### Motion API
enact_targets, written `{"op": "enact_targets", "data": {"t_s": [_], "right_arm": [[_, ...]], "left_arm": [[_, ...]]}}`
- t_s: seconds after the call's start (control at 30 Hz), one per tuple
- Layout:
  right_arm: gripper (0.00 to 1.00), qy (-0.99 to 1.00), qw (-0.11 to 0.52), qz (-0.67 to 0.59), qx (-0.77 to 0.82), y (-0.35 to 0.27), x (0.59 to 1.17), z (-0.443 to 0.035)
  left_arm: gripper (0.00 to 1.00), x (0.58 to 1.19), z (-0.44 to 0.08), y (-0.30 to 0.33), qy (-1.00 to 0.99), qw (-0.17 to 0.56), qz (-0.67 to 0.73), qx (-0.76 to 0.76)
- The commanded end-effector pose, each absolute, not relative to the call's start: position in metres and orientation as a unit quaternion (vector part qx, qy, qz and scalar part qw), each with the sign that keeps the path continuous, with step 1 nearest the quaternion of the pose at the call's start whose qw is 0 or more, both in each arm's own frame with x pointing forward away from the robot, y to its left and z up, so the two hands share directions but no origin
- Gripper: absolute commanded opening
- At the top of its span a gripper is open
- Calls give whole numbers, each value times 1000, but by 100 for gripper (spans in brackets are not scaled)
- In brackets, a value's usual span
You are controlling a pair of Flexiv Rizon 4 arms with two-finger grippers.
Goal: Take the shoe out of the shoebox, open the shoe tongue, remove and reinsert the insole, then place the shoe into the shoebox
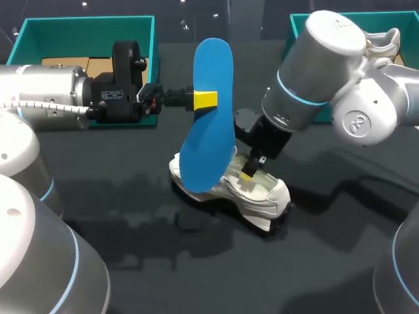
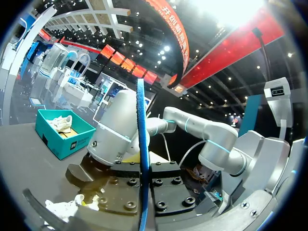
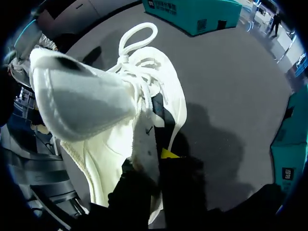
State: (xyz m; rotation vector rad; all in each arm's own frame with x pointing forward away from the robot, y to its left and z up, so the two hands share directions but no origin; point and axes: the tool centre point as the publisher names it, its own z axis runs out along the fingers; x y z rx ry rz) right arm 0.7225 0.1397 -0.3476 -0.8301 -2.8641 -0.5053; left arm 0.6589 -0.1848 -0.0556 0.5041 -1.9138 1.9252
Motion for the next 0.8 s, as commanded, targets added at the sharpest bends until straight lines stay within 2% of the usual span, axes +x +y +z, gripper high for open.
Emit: {"op": "enact_targets", "data": {"t_s": [0.03, 0.47, 0.8], "right_arm": [[0, -932, 42, -222, -283, 125, 713, -347], [0, -932, 42, -222, -283, 125, 713, -347], [0, -854, 4, -262, -451, 131, 710, -332]], "left_arm": [[0, 659, -57, -187, -680, 189, 686, 180], [0, 659, -57, -187, -680, 189, 686, 180], [0, 659, -57, -187, -680, 189, 686, 180]]}}
